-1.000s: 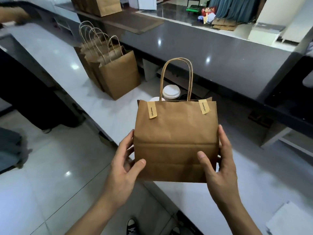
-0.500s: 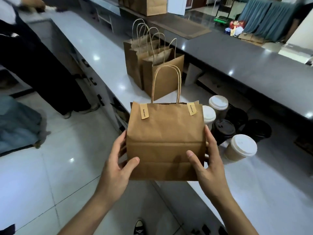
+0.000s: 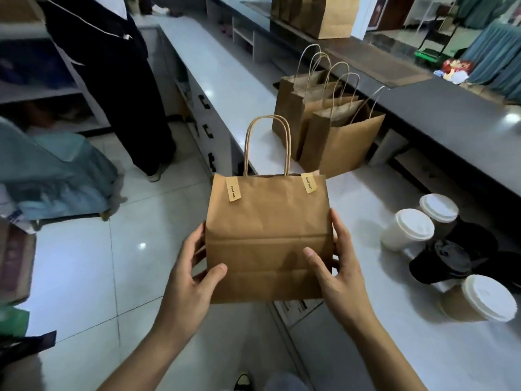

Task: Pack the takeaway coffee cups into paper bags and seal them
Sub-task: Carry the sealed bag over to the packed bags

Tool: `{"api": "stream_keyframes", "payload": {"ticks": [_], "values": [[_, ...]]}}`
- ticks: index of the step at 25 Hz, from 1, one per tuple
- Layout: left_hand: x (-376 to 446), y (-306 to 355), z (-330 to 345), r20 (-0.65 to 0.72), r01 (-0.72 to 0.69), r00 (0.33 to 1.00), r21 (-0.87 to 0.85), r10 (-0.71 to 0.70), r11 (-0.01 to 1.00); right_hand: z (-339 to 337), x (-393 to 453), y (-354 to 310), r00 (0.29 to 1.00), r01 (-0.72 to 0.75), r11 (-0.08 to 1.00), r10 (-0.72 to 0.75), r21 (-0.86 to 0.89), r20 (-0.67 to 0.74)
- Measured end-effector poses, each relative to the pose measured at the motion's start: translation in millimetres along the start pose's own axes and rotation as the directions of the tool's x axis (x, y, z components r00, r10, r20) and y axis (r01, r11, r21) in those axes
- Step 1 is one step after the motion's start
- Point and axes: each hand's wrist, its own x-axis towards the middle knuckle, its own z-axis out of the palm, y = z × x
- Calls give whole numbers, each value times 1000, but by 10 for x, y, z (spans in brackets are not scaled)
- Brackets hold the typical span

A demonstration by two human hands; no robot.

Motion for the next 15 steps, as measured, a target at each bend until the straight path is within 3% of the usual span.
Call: {"api": "stream_keyframes", "payload": {"ticks": [15], "values": [[1196,65,-238,-198,58,979,30,-51,998,690,1662,-28,978,34,996,-50,84,201]]}}
